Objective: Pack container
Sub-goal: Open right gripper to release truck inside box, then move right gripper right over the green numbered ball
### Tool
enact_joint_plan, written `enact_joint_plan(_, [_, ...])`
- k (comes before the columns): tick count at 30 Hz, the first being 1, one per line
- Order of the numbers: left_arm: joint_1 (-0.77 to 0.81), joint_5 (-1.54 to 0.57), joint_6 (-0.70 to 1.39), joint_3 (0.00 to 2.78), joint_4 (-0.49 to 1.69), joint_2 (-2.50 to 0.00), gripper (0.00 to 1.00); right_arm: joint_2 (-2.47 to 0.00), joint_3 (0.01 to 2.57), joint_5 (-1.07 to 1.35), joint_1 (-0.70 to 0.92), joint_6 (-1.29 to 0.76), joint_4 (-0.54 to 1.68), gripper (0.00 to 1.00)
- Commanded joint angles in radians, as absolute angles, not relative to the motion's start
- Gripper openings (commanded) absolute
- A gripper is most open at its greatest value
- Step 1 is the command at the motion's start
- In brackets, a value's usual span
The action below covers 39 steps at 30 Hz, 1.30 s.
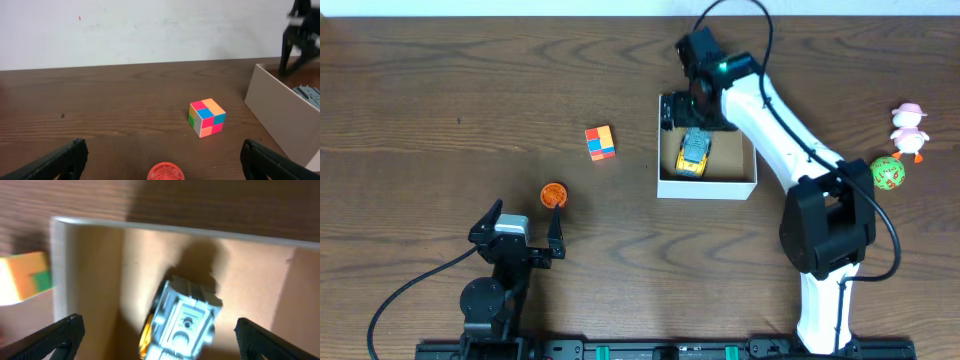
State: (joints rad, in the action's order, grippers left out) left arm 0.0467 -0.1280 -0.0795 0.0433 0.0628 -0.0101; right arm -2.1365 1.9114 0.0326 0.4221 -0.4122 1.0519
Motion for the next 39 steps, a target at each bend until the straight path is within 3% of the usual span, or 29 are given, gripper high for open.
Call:
enact_joint_plan(1, [0.043,-0.139,-0.089,0.013,0.076,-0.004,0.98,-2.133,2.065,0.049,0.426,-0.368,1.116,0.99])
enact_joint_plan(13, [0.043,-0.139,-0.089,0.013,0.076,-0.004,0.98,-2.131,2.714,-0.123,0.284,-0.272,1.688,0.99])
enact_joint_plan(20, [0.043,-0.139,-0.089,0.013,0.076,-0.004,0.98,-2.032,2.72,-0.077,0.17,-0.207,1.699,0.99])
enact_joint_plan(25, [0.043,-0.139,-0.089,0.013,0.076,-0.004,0.98,-1.885,2.492,-0.109,0.072,-0.194,1.699,0.99])
enact_joint_plan(31, [0.043,-0.139,-0.089,0.013,0.076,-0.004,0.98,-1.68,2.041,-0.277,-0.093,-0.377,1.685,0.99])
enact_joint_plan(36, [0.043,-0.139,-0.089,0.013,0.076,-0.004,0.98,-1.612,1.791,-0.25,-0.267,-0.432,1.523,0.99])
enact_joint_plan(39, [0.043,-0.139,-0.089,0.013,0.076,-0.004,0.98,-1.619,1.672,-0.204,-0.342,-0.365,1.425,0.99])
